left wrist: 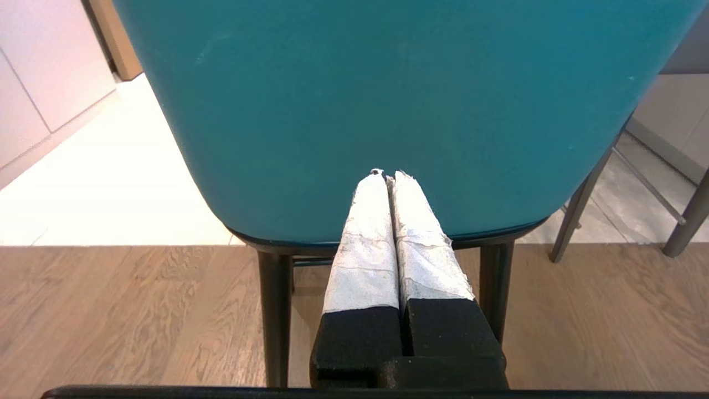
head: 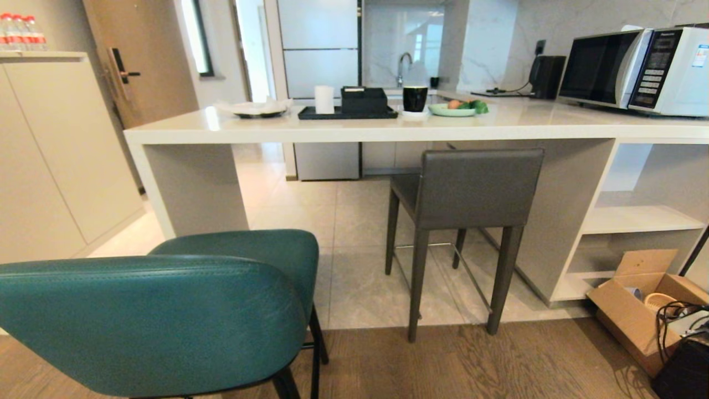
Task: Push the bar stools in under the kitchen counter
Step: Push the blue chair back under the dining table
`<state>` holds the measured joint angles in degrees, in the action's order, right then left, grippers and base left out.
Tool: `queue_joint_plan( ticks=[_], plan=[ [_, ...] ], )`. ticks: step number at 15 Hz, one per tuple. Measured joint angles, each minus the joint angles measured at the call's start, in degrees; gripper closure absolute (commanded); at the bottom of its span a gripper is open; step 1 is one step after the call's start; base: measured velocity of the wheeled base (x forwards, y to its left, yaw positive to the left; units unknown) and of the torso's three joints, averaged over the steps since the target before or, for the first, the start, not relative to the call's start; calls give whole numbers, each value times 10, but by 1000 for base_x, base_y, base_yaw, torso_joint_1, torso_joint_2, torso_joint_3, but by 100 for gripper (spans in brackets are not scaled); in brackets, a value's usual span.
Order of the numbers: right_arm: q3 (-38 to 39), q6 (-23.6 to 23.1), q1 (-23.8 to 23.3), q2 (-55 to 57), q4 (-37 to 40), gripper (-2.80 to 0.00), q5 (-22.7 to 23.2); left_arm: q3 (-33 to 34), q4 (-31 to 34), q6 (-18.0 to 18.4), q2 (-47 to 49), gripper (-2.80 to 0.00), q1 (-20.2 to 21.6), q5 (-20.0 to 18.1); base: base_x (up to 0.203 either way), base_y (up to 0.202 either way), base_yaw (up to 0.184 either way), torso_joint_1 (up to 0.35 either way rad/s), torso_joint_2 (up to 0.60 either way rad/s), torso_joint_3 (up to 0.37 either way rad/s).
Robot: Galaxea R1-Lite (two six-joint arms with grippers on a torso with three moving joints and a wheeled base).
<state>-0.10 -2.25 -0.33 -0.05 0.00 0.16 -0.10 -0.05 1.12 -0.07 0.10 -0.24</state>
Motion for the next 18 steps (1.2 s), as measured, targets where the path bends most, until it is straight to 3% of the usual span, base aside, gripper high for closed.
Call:
queue_joint_plan(
  ticks=[5, 18],
  plan=[
    [0, 0, 0, 0, 0, 0, 0, 0, 0, -1, 0, 0, 0, 0, 0, 23, 2, 1, 1, 2],
    [0, 5, 0, 0, 0, 0, 0, 0, -1, -6, 0, 0, 0, 1, 0, 196, -1, 2, 4, 1]
  ],
)
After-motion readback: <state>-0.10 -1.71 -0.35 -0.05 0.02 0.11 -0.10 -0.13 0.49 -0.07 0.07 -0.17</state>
